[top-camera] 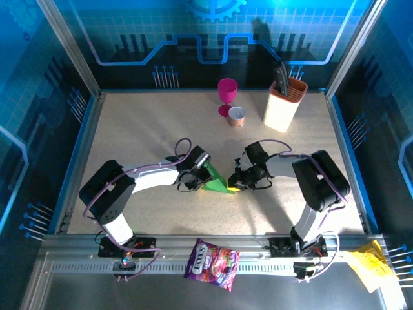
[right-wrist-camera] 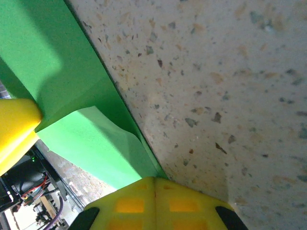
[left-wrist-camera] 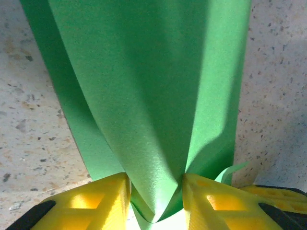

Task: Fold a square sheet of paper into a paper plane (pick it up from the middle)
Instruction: Fourth fold the wing at the center of the table.

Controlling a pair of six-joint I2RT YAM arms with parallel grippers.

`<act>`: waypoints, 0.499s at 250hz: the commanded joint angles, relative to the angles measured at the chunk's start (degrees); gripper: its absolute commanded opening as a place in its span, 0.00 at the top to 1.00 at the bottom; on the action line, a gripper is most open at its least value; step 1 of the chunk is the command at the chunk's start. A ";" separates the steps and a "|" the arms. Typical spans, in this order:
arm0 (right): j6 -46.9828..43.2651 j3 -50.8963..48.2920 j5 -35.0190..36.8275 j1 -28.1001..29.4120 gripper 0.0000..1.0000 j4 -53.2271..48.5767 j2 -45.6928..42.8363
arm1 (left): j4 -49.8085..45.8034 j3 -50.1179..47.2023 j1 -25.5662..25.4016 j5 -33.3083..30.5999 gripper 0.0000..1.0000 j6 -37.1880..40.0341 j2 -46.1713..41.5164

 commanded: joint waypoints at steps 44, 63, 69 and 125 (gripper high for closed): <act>-0.87 -2.22 8.47 0.75 1.00 -1.77 6.45 | 4.63 -2.03 -0.23 0.92 0.62 2.06 -3.09; -0.89 -2.23 8.61 0.71 1.00 -1.76 6.54 | 9.44 -3.93 -0.14 1.91 0.61 1.64 -3.04; -0.91 -2.29 8.60 0.69 1.00 -1.76 6.61 | 10.65 -4.30 -0.10 2.22 0.60 1.52 -3.01; -0.87 -2.66 8.84 0.69 1.00 -1.68 6.63 | 16.76 -5.18 -0.14 4.34 0.60 1.87 -1.13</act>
